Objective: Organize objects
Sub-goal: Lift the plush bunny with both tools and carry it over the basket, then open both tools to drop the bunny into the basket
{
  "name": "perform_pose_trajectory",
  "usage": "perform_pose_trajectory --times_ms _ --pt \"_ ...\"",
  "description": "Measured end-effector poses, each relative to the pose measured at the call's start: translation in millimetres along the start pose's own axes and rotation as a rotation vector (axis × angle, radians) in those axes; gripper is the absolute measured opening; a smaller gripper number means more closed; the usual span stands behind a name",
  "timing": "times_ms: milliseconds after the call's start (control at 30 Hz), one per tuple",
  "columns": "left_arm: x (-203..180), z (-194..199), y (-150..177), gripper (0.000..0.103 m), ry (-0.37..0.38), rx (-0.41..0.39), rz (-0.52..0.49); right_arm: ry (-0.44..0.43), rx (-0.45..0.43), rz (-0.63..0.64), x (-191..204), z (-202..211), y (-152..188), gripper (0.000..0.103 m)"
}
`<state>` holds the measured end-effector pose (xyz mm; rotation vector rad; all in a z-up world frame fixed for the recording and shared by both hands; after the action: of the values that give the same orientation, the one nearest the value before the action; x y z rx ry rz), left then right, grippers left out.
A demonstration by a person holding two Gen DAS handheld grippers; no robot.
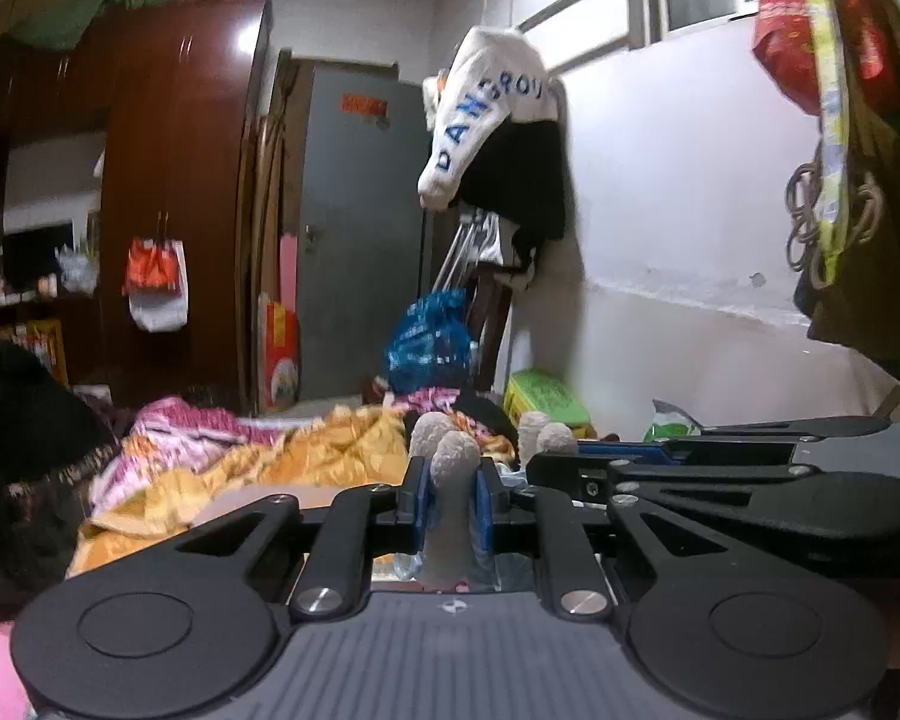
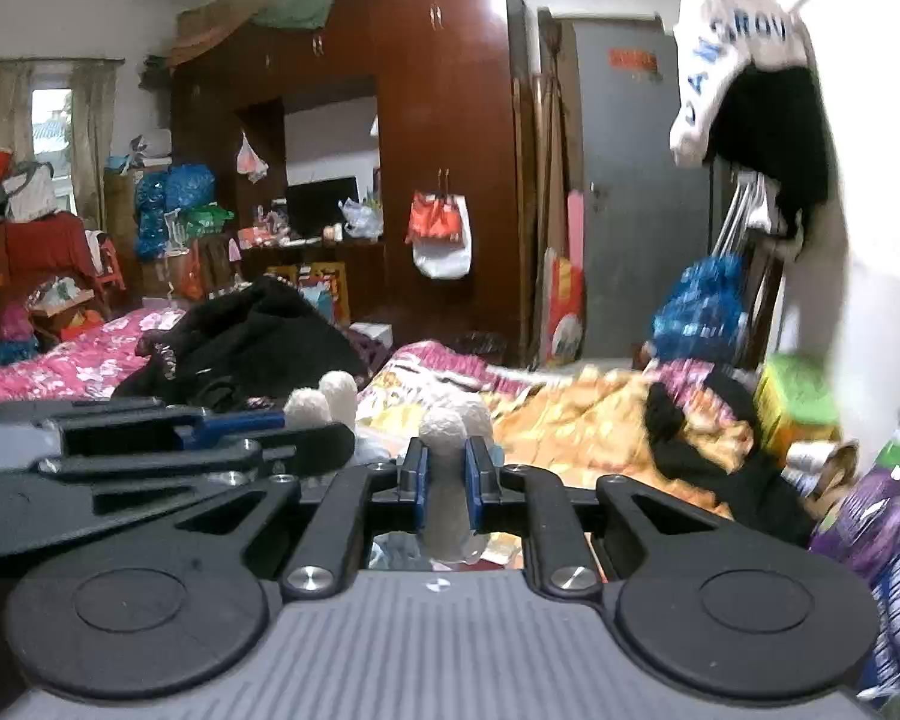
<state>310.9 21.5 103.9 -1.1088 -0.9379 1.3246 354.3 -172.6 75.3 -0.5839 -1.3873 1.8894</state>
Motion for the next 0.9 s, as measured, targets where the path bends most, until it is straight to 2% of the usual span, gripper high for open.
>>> perform_pose_trajectory --times_ms 333,367,400,433,500,533,567,600,667,733,800,900 --pt "16 -12 11 0.020 -0.022 0.017 0.021 -0.010 0.024 -0.023 -3 -7 5 0.016" --pt "16 -14 11 0.022 -0.022 0.013 0.024 0.000 0.021 -0.032 -6 -7 2 0.023" --pt "17 -13 12 0.029 -0.026 0.001 0.019 0.012 0.017 -0.039 -8 -5 1 0.040" --pt "16 -13 12 0.032 -0.036 -0.014 0.009 0.029 0.021 -0.043 -10 -4 1 0.048" --pt "19 -5 12 0.052 -0.082 -0.054 0.002 0.026 0.021 -0.056 -17 2 3 0.084" --pt "22 1 11 0.059 -0.094 -0.077 0.007 0.026 0.023 -0.061 -21 6 3 0.092" --pt "24 7 9 0.071 -0.098 -0.098 0.014 0.033 0.009 -0.063 -24 14 5 0.098" --pt "27 14 9 0.077 -0.098 -0.113 0.021 0.033 -0.010 -0.065 -27 22 7 0.098" --pt "30 30 11 0.077 -0.076 -0.123 0.020 0.012 -0.043 -0.070 -33 45 17 0.103" --pt "33 54 23 0.077 -0.025 -0.112 0.000 -0.010 -0.081 -0.087 -42 71 34 0.103" --pt "35 78 41 0.083 0.007 -0.097 -0.036 -0.016 -0.083 -0.115 -49 95 58 0.103" --pt "44 105 77 0.084 0.006 -0.030 -0.036 -0.013 -0.068 -0.178 -56 123 108 0.103"
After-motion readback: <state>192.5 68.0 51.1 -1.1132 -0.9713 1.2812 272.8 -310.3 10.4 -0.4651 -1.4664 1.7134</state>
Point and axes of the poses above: each gripper's, at about its wrist camera, not at the fingertips, and z roughly against the way its jaws point, x to its left, y to its underside, the point moved 2 cm from there along -z, roughly the way its jaws point, and after that the axes turned 3 degrees about -x, right-handed, at the moved point
